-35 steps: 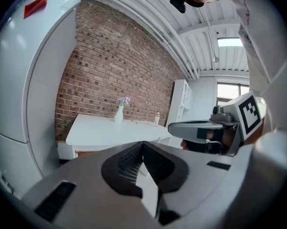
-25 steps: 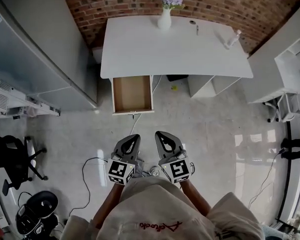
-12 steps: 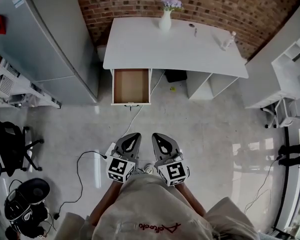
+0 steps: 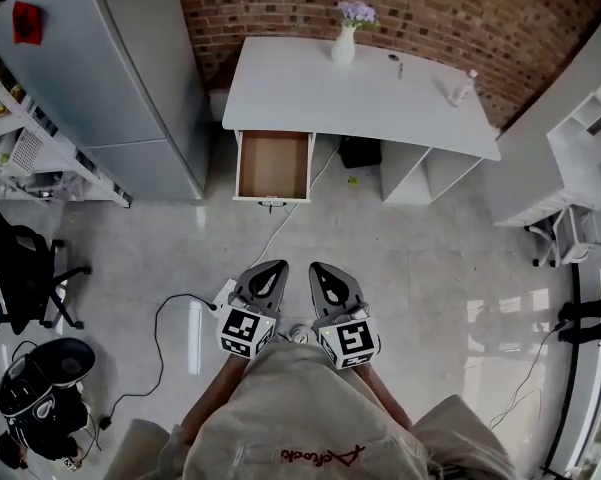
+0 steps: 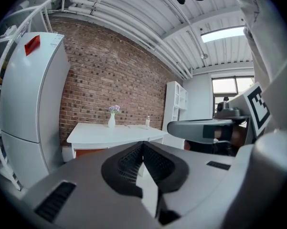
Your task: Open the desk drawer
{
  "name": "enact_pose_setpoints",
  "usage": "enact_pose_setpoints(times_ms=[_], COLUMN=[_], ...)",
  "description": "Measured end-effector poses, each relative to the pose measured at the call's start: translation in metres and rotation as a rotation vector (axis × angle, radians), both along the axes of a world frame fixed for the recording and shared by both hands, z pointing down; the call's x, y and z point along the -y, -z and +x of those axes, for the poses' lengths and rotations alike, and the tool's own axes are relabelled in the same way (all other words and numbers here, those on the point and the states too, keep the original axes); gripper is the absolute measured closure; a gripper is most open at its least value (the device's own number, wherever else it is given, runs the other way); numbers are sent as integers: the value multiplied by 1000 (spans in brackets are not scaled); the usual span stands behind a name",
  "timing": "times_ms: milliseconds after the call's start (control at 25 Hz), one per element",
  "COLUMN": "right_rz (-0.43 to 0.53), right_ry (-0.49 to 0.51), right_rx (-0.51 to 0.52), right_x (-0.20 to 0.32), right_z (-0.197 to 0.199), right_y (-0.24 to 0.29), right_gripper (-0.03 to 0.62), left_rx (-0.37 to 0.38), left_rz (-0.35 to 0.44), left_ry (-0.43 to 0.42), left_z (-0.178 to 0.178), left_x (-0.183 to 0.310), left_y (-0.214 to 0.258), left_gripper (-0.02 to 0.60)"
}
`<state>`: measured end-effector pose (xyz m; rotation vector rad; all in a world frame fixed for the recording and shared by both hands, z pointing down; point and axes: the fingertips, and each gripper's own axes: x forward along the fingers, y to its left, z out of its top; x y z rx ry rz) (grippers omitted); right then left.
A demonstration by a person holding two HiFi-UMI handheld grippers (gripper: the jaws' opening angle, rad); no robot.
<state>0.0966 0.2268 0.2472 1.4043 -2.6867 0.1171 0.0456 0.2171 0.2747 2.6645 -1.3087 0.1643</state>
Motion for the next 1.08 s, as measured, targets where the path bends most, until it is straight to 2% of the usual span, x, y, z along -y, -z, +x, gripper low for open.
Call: enact_pose_setpoints(times_ms=[840, 1080], right_rz=[23, 20], right_ry=[-5, -3], right_rx=[-13, -14], right_x=[-17, -17], right_z=[-7, -2], right_y=[0, 4], right_gripper=[577, 577], left_rx=[0, 4], left_rz=[29, 25], left_ry=[-6, -14], left_z=[-7, 1], left_x=[-18, -17], left_y=[1, 6], left_gripper=[569, 569])
